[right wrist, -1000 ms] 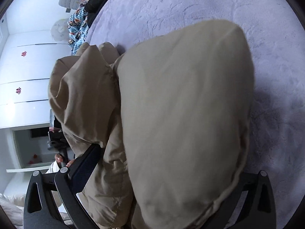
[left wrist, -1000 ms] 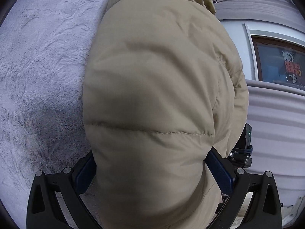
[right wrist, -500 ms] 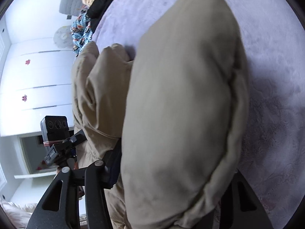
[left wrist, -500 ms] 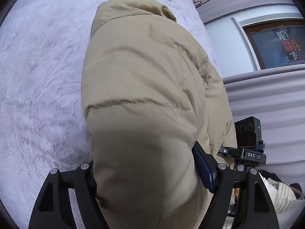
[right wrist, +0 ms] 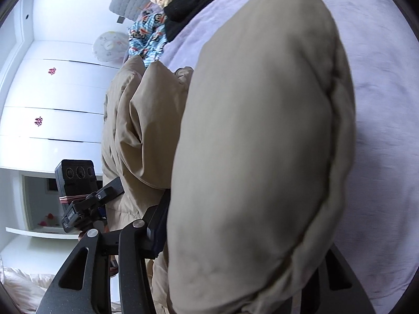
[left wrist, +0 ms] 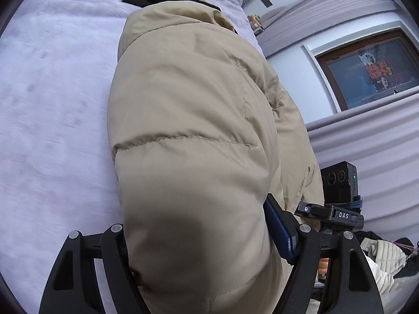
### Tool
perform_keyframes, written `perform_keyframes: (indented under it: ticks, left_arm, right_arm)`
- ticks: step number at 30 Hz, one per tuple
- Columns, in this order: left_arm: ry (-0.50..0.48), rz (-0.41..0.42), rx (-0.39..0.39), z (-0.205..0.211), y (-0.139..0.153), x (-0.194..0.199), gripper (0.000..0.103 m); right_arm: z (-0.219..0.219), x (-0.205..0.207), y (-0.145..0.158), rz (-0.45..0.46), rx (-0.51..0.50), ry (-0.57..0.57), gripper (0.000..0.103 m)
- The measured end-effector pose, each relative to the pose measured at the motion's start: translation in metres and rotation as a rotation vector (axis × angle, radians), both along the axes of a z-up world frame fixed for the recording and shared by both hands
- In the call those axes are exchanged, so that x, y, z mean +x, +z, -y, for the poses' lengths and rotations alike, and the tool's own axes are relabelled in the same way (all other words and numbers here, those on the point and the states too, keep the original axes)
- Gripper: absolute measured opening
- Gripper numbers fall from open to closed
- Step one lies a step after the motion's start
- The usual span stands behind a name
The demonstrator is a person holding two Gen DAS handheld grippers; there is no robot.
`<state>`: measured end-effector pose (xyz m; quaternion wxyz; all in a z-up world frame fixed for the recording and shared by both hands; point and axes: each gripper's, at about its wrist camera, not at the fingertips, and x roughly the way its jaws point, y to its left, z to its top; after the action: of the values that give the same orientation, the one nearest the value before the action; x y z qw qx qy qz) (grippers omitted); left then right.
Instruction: Fold large clothes
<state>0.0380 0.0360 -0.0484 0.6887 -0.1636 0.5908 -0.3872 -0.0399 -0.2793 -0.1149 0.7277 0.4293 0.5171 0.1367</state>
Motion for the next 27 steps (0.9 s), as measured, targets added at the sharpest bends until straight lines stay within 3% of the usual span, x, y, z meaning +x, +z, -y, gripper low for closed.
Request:
perform_keyframes:
  ticks: [6,10,16,19,21,23,25,27]
  left_arm:
    - [0.080,0.032,0.070,-0.104,-0.001,0.051,0.079]
    - [0.139,0.024,0.107,-0.155,-0.022,0.074,0.079]
    - [0.191,-0.047,0.198,-0.182,-0.083,0.082,0.082]
    - [0.207,-0.031,0.220,-0.181,-0.078,0.072,0.082]
    - [0.233,0.014,0.238,-0.188,-0.065,0.066,0.082]
    - [0.269,0.071,0.231,-0.203,-0.049,0.073,0.082]
    - [0.308,0.130,0.236,-0.222,-0.037,0.089,0.082]
    - [0.334,0.172,0.271,-0.227,-0.033,0.110,0.082]
  right_arm:
    - [-0.099,0.061,-0.005,0.037,0.001,0.046,0.053]
    - [-0.158,0.108,-0.017,0.035,-0.003,0.086,0.053]
    - [-0.201,0.147,-0.049,-0.039,-0.031,0.114,0.053]
    - [-0.200,0.150,-0.056,-0.105,-0.068,0.079,0.055]
    - [-0.187,0.134,-0.044,-0.122,-0.093,0.045,0.057]
    - [-0.173,0.120,-0.018,-0.119,-0.182,0.008,0.057]
    - [-0.161,0.110,0.013,-0.070,-0.300,-0.049,0.057]
    - [-0.160,0.113,0.040,0.018,-0.333,-0.080,0.057]
